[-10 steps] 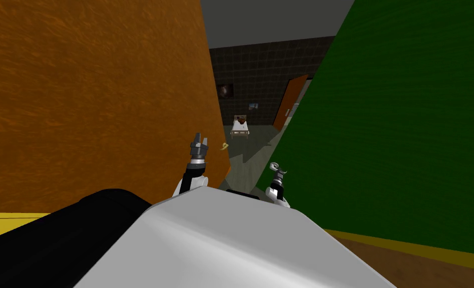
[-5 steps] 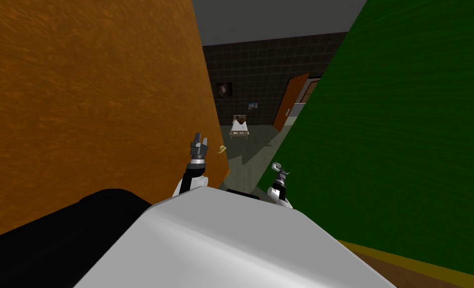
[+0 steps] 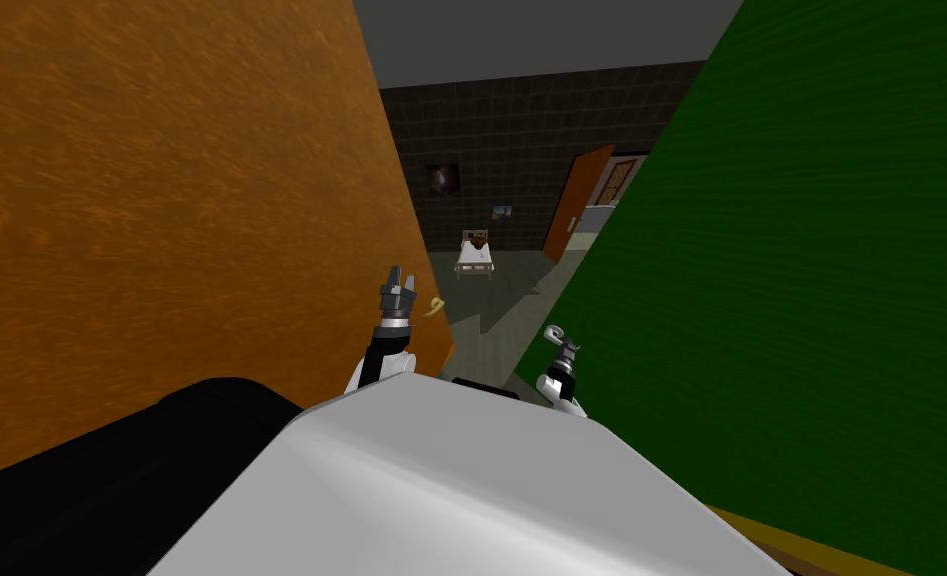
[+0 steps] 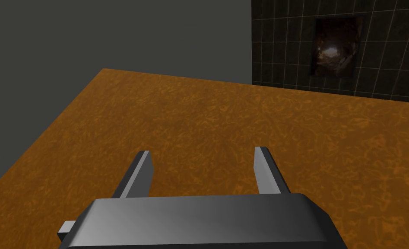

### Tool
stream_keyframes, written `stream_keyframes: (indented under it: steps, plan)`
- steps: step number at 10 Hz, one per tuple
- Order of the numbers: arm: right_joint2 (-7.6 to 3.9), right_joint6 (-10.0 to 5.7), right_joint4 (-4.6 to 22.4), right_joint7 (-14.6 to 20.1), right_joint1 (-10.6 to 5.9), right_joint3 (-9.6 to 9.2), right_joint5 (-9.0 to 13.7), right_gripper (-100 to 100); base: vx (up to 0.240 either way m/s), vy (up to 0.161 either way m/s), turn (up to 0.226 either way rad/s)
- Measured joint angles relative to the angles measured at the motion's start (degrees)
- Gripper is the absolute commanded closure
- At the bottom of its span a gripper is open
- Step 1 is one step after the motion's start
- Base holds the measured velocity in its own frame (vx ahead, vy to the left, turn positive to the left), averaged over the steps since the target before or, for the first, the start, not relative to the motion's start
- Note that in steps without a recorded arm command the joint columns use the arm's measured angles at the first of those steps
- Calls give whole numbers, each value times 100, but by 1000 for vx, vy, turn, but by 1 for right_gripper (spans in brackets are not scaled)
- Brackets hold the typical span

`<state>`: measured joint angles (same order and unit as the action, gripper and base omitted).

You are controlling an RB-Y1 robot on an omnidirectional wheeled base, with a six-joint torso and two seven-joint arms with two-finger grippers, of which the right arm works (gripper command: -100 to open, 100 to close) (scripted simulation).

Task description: Push the door open

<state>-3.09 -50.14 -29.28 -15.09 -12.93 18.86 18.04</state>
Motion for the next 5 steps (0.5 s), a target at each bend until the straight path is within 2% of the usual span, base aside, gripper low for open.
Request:
stream_keyframes:
  steps: [1,3,5]
  plan:
    - [16,102,-263,-21,142,-4,-6,100,7,0,1]
    - [65,286,-644,-90,315,44,33,100,139,-15,-78]
    - [41,173,-447,-137,236,140,105,100,179,-17,-74]
